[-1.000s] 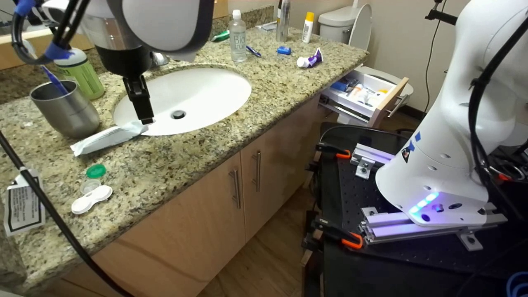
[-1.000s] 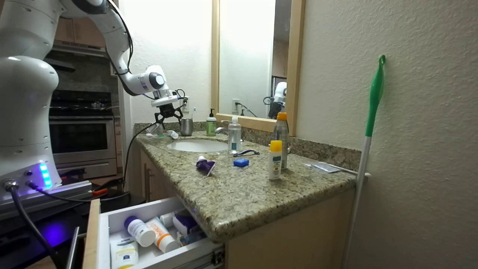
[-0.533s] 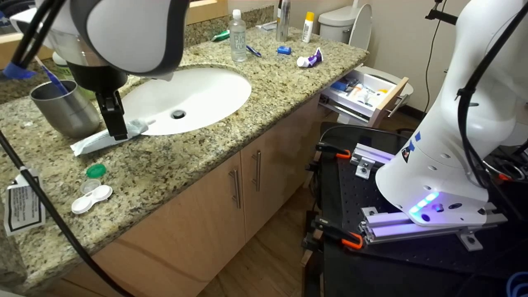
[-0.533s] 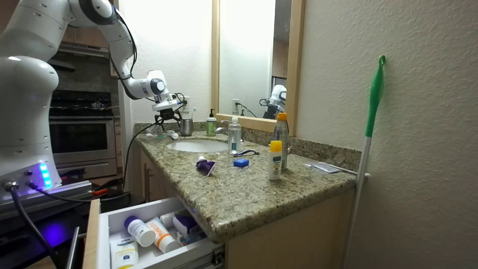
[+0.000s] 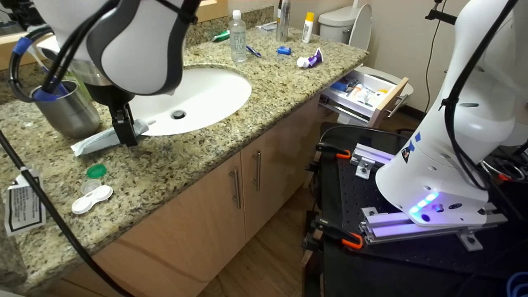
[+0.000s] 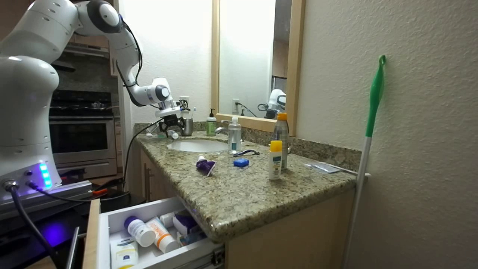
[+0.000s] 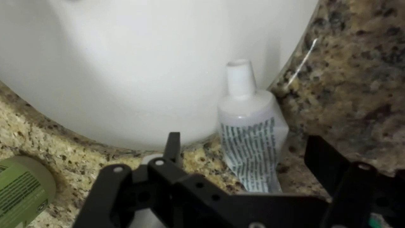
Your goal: Move the purple tube of tooth paste to the right, move the blue object to the right, move the white tube to the right, remove the toothbrush from the silver cup and place it on the right side of the counter
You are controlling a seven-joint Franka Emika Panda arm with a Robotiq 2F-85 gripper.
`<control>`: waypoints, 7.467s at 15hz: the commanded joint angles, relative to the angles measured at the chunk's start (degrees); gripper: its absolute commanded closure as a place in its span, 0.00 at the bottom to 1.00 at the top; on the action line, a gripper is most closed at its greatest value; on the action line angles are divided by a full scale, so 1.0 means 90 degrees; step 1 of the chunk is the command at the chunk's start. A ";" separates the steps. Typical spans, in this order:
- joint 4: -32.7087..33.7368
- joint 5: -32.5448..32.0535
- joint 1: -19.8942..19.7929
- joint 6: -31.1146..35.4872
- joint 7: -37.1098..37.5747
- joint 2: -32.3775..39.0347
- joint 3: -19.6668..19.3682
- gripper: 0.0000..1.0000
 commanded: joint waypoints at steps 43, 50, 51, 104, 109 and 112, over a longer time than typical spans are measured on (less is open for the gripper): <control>-0.3290 0.0984 -0.1929 -0.0074 -0.4778 -0.3776 -0.3911 0.94; -0.2301 -0.2662 -0.2638 0.0570 -0.2248 -0.2085 -0.3775 0.94; -0.2125 -0.3237 -0.2335 0.0556 -0.1771 -0.1903 -0.4175 0.94; -0.1563 0.2579 0.0221 0.2940 0.1464 -0.1534 -0.0375 0.00; -0.0614 0.3130 0.0834 0.4418 0.1880 -0.0337 -0.1126 0.00; -0.0732 0.3058 0.0696 0.4261 0.1882 -0.0456 -0.1019 0.00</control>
